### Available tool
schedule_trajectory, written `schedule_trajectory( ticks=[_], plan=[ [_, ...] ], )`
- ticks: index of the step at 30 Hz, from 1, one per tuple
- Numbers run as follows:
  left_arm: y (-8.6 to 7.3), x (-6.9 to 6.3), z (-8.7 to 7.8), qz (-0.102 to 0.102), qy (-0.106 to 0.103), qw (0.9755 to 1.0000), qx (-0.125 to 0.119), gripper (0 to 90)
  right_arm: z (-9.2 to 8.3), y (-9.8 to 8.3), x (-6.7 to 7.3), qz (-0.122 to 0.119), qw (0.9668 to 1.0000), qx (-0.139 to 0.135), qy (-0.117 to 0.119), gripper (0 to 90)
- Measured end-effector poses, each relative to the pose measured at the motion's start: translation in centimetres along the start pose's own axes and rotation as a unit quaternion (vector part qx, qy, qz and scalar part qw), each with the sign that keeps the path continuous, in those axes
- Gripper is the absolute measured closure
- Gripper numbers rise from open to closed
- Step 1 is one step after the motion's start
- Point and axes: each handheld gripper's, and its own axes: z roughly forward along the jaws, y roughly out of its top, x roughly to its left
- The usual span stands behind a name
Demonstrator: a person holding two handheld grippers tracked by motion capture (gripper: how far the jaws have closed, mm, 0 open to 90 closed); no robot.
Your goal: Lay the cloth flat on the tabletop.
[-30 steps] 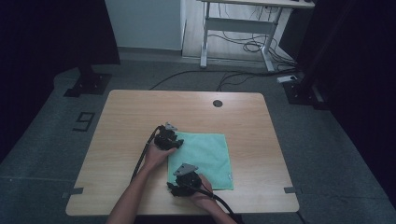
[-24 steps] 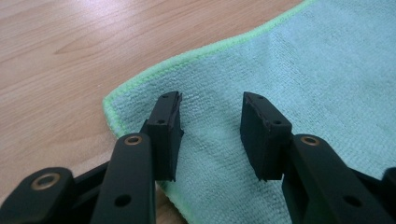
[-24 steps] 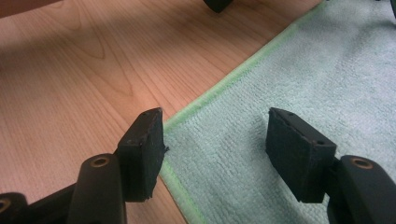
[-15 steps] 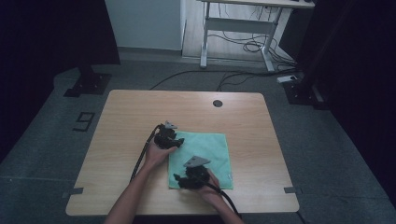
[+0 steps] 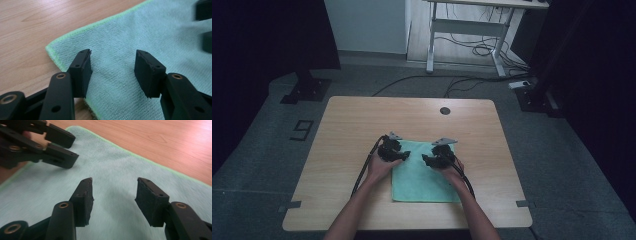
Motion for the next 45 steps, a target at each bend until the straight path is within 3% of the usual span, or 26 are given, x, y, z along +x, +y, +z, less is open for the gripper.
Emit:
schedule_trajectory(
  ticks=[1, 7, 10, 13, 16, 19, 23, 26, 31, 33, 34, 35, 38, 39, 41, 45],
  plan=[
    [0.0, 0.0, 0.0, 0.008, 0.000, 1.0000, 0.002, 47.7, 0.5, 0.3, -0.1, -0.002, 1.0000, -0.002, -0.002, 47.1],
    [0.0, 0.0, 0.0, 0.010, 0.000, 0.9999, 0.001, 47.7, 2.1, 1.0, -0.4, 0.006, 0.9999, -0.006, -0.009, 45.1],
    [-0.1, 0.1, 0.0, 0.012, -0.004, 0.9999, -0.001, 47.8, 2.5, 0.8, -1.2, 0.021, 0.9992, 0.004, -0.034, 43.9],
    [-0.1, 0.2, 0.0, 0.012, -0.006, 0.9999, -0.002, 48.0, 2.3, 0.5, -1.6, 0.022, 0.9991, 0.005, -0.036, 43.9],
    [-0.2, 0.2, 0.0, 0.011, -0.006, 0.9999, -0.003, 48.1, 1.8, 0.1, -2.6, 0.023, 0.9982, 0.010, -0.054, 43.8],
    [-0.3, 0.2, 0.0, 0.007, -0.007, 0.9999, -0.009, 48.2, 0.8, -0.5, -4.3, 0.036, 0.9966, 0.014, -0.074, 44.0],
    [-0.3, 0.1, 0.0, 0.005, -0.004, 0.9999, -0.010, 48.1, 0.1, -1.1, -5.4, 0.051, 0.9959, 0.003, -0.074, 46.3],
    [-0.3, 0.1, 0.0, 0.004, -0.002, 0.9999, -0.010, 48.0, -0.4, -1.1, -5.1, 0.052, 0.9957, -0.002, -0.077, 44.9],
    [-0.4, 0.1, 0.0, -0.001, -0.001, 0.9999, -0.011, 48.0, -2.2, -1.1, -3.3, 0.042, 0.9976, -0.016, -0.053, 47.6],
    [-0.4, 0.0, 0.0, -0.002, 0.000, 0.9999, -0.013, 48.0, -2.9, -1.9, -1.8, 0.026, 0.9988, 0.001, -0.042, 47.5],
    [-0.4, 0.0, 0.0, -0.003, 0.000, 0.9999, -0.013, 48.0, -2.9, -1.9, -1.8, 0.026, 0.9988, 0.001, -0.042, 47.5],
    [-0.4, 0.0, 0.0, -0.007, -0.001, 0.9999, -0.015, 48.1, -2.9, -2.7, -1.3, 0.012, 0.9986, 0.019, -0.048, 45.9],
    [-0.4, 0.0, 0.0, -0.008, 0.000, 0.9999, -0.014, 48.1, -2.9, -3.7, -1.3, 0.012, 0.9982, 0.023, -0.054, 45.3],
    [-0.5, 0.1, -0.1, -0.010, -0.002, 0.9998, -0.015, 48.2, -3.3, -4.1, -1.6, 0.021, 0.9982, 0.017, -0.053, 45.7],
    [-0.5, 0.2, -0.2, -0.009, -0.005, 0.9999, -0.014, 48.7, -3.7, -4.4, -1.8, 0.013, 0.9982, 0.016, -0.056, 45.7],
    [-0.5, 0.3, -0.2, -0.011, -0.007, 0.9998, -0.014, 49.1, -4.1, -5.0, -2.3, 0.020, 0.9979, 0.006, -0.061, 46.9]
  ],
)
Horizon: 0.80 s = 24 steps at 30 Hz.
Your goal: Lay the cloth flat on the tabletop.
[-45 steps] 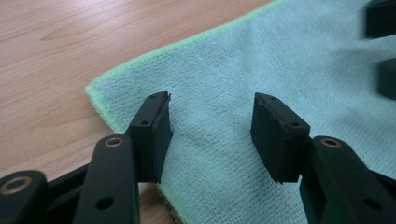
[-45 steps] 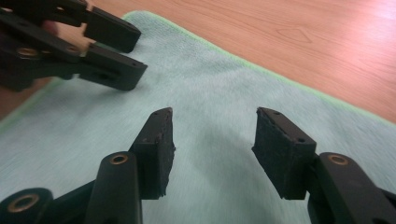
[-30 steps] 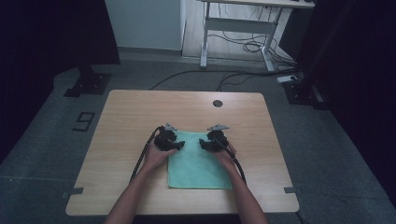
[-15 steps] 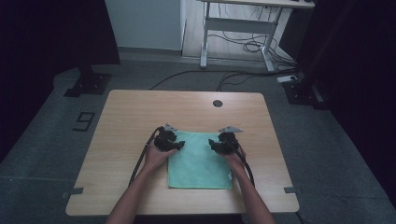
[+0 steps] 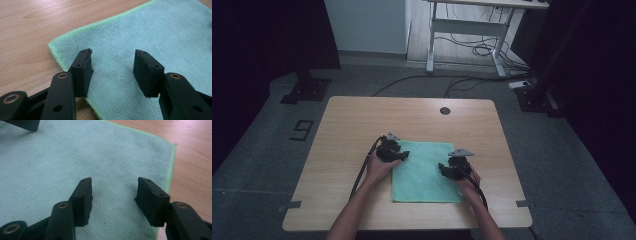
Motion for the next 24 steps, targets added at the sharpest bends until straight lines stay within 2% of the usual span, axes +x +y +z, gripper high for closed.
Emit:
schedule_trajectory(
  ticks=[5, 7, 10, 11, 12, 16, 17, 18, 19, 20, 22, 23, 24],
  plan=[
    [0.0, -0.1, 0.0, 0.001, 0.004, 1.0000, 0.001, 49.0, -0.8, 0.1, -0.4, 0.005, 1.0000, 0.003, -0.002, 45.8],
    [0.0, -0.1, 0.0, 0.002, 0.004, 1.0000, 0.001, 49.1, -1.6, 0.7, 0.0, 0.011, 0.9999, -0.012, 0.003, 45.9],
    [0.0, -0.1, 0.0, -0.001, 0.003, 1.0000, 0.001, 49.1, -2.5, 1.9, 1.8, -0.003, 0.9993, -0.031, 0.020, 45.8],
    [0.0, -0.1, 0.0, -0.001, 0.004, 1.0000, 0.001, 49.0, -2.3, 2.5, 3.4, -0.013, 0.9988, -0.033, 0.035, 45.0],
    [0.0, -0.1, 0.0, -0.002, 0.004, 1.0000, 0.001, 49.0, -2.3, 2.5, 3.4, -0.013, 0.9988, -0.033, 0.035, 45.0],
    [0.0, -0.2, 0.0, -0.003, 0.006, 1.0000, -0.002, 49.0, -0.7, 3.6, 6.3, -0.028, 0.9982, -0.022, 0.048, 43.6],
    [-0.1, -0.1, 0.0, -0.005, 0.005, 1.0000, -0.003, 49.0, 0.0, 3.8, 6.9, -0.027, 0.9983, -0.019, 0.048, 43.4],
    [-0.1, -0.1, 0.0, -0.006, 0.004, 1.0000, -0.003, 49.0, 1.4, 3.9, 7.6, -0.022, 0.9985, -0.004, 0.051, 42.7],
    [-0.1, -0.1, 0.0, -0.006, 0.004, 1.0000, -0.003, 49.0, 1.4, 3.9, 7.6, -0.022, 0.9985, -0.004, 0.051, 42.7],
    [-0.1, -0.1, 0.0, -0.006, 0.004, 1.0000, -0.003, 49.0, 2.6, 3.7, 8.1, -0.014, 0.9988, 0.009, 0.047, 41.4],
    [-0.1, -0.1, 0.0, -0.003, 0.003, 1.0000, -0.003, 49.1, 3.2, 3.2, 8.4, -0.015, 0.9992, 0.019, 0.033, 38.9],
    [-0.1, -0.1, 0.0, -0.003, 0.003, 1.0000, -0.003, 49.3, 3.2, 3.2, 8.4, -0.015, 0.9992, 0.019, 0.033, 38.9],
    [-0.2, 0.0, 0.0, -0.004, 0.001, 1.0000, -0.005, 49.6, 3.2, 2.7, 8.4, -0.007, 0.9996, 0.006, 0.027, 38.9]
  ],
)
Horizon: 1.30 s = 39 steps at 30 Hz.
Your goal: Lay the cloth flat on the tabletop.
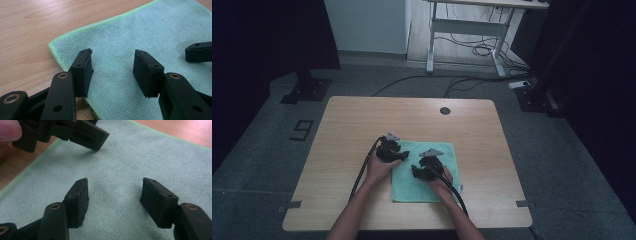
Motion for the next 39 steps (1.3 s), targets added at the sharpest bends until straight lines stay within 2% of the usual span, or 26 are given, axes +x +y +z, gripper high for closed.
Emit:
schedule_trajectory(
  ticks=[4, 5, 8, 11, 16, 24, 35, 39],
  plan=[
    [-0.1, 0.1, 0.0, -0.003, -0.001, 1.0000, -0.002, 50.3, -0.6, -0.6, -0.3, 0.002, 0.9998, 0.001, -0.019, 35.3],
    [-0.1, 0.0, 0.0, -0.003, 0.000, 1.0000, -0.003, 50.3, -1.2, -1.2, -0.7, 0.004, 0.9996, -0.001, -0.027, 34.7],
    [-0.1, -0.1, 0.0, 0.000, 0.003, 1.0000, -0.001, 50.2, -1.9, -1.8, -1.0, 0.005, 0.9994, 0.000, -0.033, 33.2],
    [-0.1, -0.1, -0.1, -0.001, 0.002, 1.0000, 0.001, 50.2, -3.3, -3.2, -1.8, 0.008, 0.9994, -0.005, -0.032, 33.3],
    [-0.3, -0.2, -0.3, -0.002, -0.001, 1.0000, 0.003, 50.1, -4.4, -4.3, -1.9, 0.004, 0.9994, -0.011, -0.033, 33.8],
    [-0.5, -0.2, -0.5, -0.004, -0.006, 1.0000, 0.002, 50.1, -6.0, -5.8, -2.1, -0.003, 0.9997, -0.014, -0.022, 33.7],
    [-0.8, -0.2, -0.7, -0.005, -0.012, 0.9999, -0.003, 50.0, -6.6, -6.1, -3.4, 0.019, 0.9994, -0.013, -0.026, 34.4],
    [-0.5, -0.1, -0.7, -0.015, -0.018, 0.9997, 0.003, 48.6, -6.4, -5.5, -3.3, 0.031, 0.9994, -0.009, -0.014, 32.6]
  ],
)
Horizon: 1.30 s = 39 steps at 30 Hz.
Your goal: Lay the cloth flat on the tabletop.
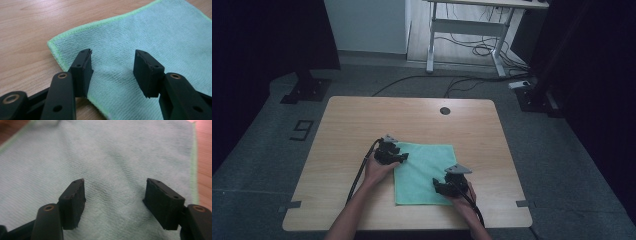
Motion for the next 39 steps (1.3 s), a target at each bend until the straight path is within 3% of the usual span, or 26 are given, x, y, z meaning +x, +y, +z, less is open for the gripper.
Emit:
schedule_trajectory(
  ticks=[3, 5, 13, 27, 35, 39],
  plan=[
    [0.4, -0.1, -0.4, 0.020, 0.017, 0.9997, -0.005, 46.1, -0.6, 0.9, 1.5, -0.018, 0.9995, -0.021, 0.017, 32.2],
    [0.5, 0.0, -0.7, 0.018, 0.015, 0.9997, -0.006, 45.7, -0.8, 1.0, 1.9, -0.024, 0.9992, -0.025, 0.021, 32.1],
    [1.1, 0.7, -2.7, 0.014, 0.027, 0.9993, -0.020, 44.4, -1.9, 1.9, 5.4, -0.068, 0.9935, -0.050, 0.076, 31.5],
    [1.2, 1.8, -3.8, 0.000, 0.049, 0.9980, -0.040, 42.8, -1.0, 2.3, 8.5, -0.098, 0.9863, -0.051, 0.122, 29.1],
    [1.2, 2.3, -3.5, -0.007, 0.052, 0.9981, -0.030, 42.9, 0.0, 2.4, 10.9, -0.119, 0.9804, -0.043, 0.151, 28.4],
    [1.1, 2.6, -3.3, -0.013, 0.053, 0.9981, -0.027, 42.8, 0.3, 2.3, 11.4, -0.124, 0.9793, -0.040, 0.155, 28.4]
  ],
)
